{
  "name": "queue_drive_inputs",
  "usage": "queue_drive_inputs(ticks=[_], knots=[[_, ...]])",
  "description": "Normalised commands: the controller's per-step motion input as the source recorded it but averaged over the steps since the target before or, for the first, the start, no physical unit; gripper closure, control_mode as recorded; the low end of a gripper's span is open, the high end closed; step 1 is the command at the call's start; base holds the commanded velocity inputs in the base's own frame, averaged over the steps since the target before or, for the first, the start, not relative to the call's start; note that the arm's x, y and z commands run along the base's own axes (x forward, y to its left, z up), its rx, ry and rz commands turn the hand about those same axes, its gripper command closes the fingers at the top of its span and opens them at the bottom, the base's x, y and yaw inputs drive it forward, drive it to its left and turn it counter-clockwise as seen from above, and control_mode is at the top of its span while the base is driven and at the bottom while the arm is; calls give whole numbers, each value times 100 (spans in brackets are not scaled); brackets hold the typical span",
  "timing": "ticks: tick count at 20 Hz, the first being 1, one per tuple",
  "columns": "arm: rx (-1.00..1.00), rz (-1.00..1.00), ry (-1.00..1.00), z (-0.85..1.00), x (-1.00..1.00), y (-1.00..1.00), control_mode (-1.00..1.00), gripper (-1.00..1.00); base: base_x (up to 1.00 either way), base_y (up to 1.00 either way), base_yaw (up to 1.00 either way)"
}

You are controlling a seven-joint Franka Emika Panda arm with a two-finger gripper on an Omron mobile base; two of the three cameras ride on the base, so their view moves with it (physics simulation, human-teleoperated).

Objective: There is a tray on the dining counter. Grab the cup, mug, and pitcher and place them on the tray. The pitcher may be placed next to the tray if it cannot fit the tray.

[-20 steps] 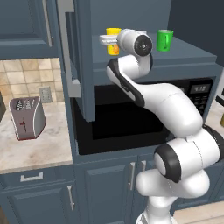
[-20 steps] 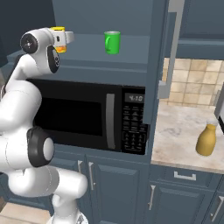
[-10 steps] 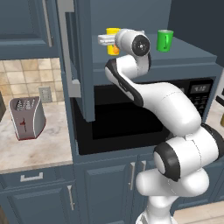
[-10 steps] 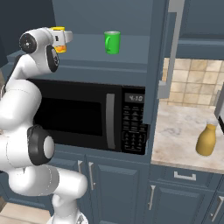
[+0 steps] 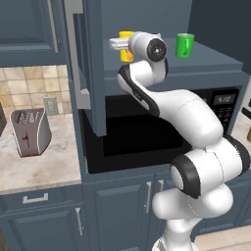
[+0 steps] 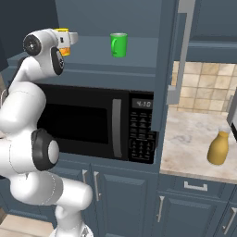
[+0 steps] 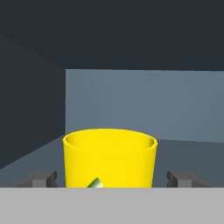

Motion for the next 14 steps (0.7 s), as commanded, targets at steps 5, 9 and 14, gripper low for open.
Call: queue_drive_inputs(ticks=[5, 9, 14], knots=[[0, 0, 0, 0, 8, 0, -100, -100, 0, 0, 0], [0, 0, 0, 0, 6, 0, -100, -100, 0, 0, 0], [0, 0, 0, 0, 9, 0, -100, -100, 0, 0, 0]])
